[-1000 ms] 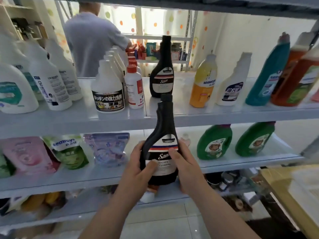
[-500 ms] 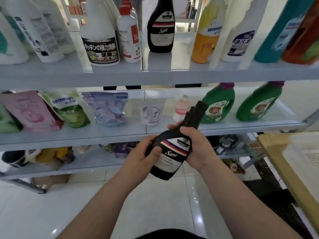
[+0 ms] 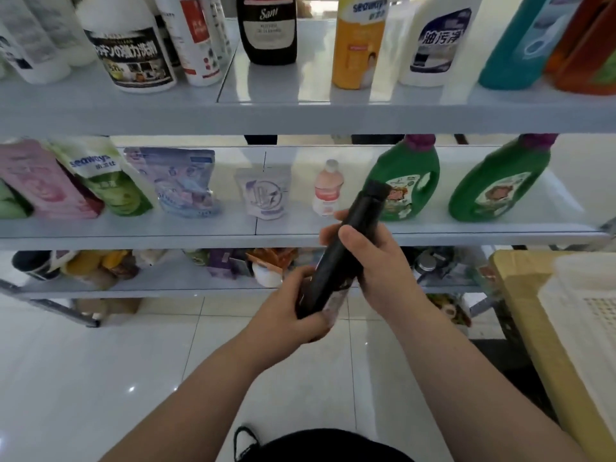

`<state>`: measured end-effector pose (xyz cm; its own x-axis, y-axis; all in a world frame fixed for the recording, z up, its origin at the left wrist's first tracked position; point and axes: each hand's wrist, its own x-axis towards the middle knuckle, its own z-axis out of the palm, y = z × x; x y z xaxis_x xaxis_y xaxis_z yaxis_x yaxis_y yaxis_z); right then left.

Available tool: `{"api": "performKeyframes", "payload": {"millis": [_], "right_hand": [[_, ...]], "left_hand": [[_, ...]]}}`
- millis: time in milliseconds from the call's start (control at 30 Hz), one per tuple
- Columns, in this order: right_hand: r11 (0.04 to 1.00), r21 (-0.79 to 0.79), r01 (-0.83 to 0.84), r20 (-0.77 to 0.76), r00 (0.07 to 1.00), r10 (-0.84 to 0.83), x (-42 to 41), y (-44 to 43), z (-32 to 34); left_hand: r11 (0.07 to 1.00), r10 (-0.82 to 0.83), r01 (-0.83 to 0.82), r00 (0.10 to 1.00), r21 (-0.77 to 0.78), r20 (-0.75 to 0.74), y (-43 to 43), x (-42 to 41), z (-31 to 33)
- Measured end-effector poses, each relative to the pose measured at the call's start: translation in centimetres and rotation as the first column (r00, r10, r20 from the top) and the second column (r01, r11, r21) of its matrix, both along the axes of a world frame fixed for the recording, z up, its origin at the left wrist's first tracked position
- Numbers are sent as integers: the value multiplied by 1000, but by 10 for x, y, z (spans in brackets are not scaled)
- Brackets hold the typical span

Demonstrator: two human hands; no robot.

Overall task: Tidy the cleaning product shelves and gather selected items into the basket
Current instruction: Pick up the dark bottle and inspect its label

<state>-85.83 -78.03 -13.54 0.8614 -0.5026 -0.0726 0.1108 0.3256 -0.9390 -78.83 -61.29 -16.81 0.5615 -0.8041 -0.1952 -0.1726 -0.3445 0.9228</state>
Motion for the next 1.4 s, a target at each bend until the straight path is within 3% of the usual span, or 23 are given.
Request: {"api": "performKeyframes", "payload": {"millis": [167,333,467,600,700,800,967,1067,1133,1200,1267,1333,1400], "right_hand": [[999,39,15,-102,995,-11,-10,-30,-11],[968,244,-61,-134,986,96,-18,-44,-23],[849,507,-151,-69,974,215,-24,-34,-30],[785,594,-177,-55,964,259,-25,-26,-38],[796,591,-135,-107,964,243,-27,-23,-46],[802,582,-136,-87,970,227,-28,-18,-42],[915,384,-121,73,992,100,-21,-3,-28],[974,190,-122,120,988,100,-20,8,-22],[980,112,-167,178,973,145,-20,15,-17],[970,37,-239,226,948,225,-16,22,-12],[973,-40,-229,200,952,232,-10,32,-7],[989,-86,-122,142,981,134,-4,40,-1],[993,-118,-20,88,996,31,3,47,8]], "left_hand": [[954,248,-290,904,-72,-349,-18,-33,-3],[832,475,-543,591,114,-652,-41,-59,16],[827,430,-537,417,165,-801,-49,-79,21],[895,258,-434,307,107,-916,-43,-90,20],[906,204,-412,239,91,-949,-36,-90,17],[919,237,-378,311,109,-920,-28,-85,11],[954,270,-276,626,115,-732,-2,-58,4],[992,124,-113,880,52,-459,12,-37,2],[998,30,-16,979,67,-202,16,-26,3],[997,-9,4,998,80,61,18,-18,1],[999,24,-30,985,33,173,25,-10,-6],[994,102,-94,979,-54,178,34,0,-9],[979,156,-146,986,-142,61,45,15,-11]]}}
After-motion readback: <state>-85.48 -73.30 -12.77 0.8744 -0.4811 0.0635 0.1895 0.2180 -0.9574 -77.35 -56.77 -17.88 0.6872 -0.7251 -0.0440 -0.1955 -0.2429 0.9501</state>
